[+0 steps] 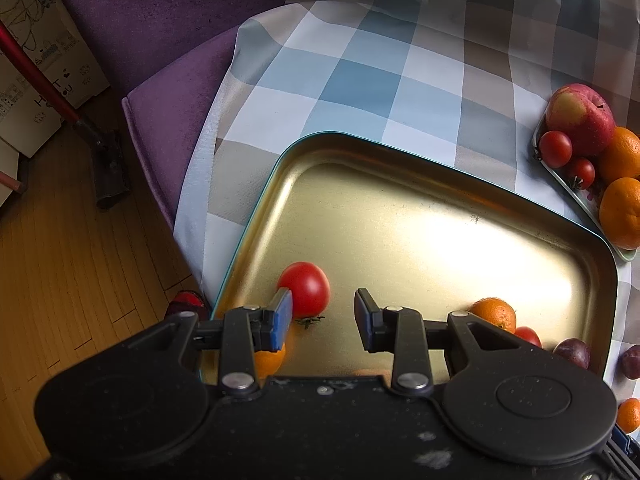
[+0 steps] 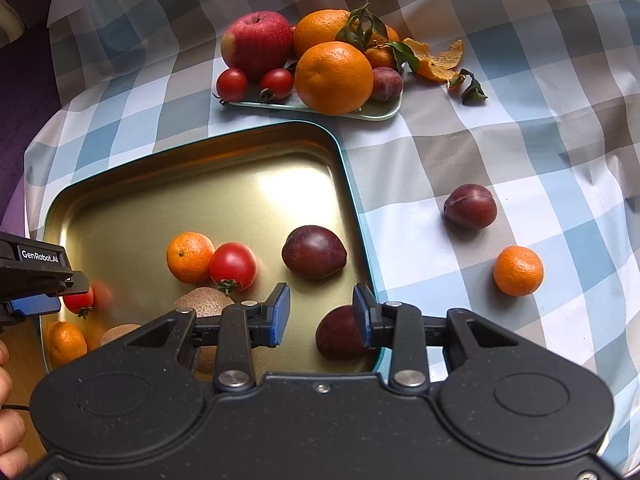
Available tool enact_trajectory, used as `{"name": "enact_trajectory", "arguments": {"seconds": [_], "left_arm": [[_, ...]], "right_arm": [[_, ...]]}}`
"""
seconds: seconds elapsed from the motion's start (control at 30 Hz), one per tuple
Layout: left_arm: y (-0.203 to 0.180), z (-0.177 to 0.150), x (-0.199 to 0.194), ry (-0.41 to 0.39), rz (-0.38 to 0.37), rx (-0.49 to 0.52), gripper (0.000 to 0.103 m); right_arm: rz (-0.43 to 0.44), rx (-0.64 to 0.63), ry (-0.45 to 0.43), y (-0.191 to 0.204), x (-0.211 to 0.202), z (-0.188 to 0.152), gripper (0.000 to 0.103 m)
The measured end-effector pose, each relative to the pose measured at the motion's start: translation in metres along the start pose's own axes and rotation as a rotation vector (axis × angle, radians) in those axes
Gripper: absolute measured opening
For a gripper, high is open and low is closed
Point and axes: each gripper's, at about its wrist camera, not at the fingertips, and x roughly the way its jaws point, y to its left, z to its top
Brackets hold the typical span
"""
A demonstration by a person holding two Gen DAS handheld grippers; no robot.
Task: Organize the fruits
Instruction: 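Lower and release the tomato with the left gripper while the right gripper releases its tomato, then move the right gripper to a loose mandarin while the left gripper moves toward a dark red plum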
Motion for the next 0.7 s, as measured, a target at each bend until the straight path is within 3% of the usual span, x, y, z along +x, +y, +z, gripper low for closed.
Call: {"name": "enact_trajectory", "arguments": {"seconds": [0.43,0.7], "left_arm": [[-0.034,-0.01,-0.014,-0.012,-0.053,0.04,0.034],[-0.078,-0.027,-0.027,-0.029,-0.081,0.132,0.034]], "right_arm": [[-0.039,0.068,0.012,-0.045,0.001,-0.012,0.044],[-0.071,0.132,0.015,-0.083,-0.001,-0.02,0.044]]}}
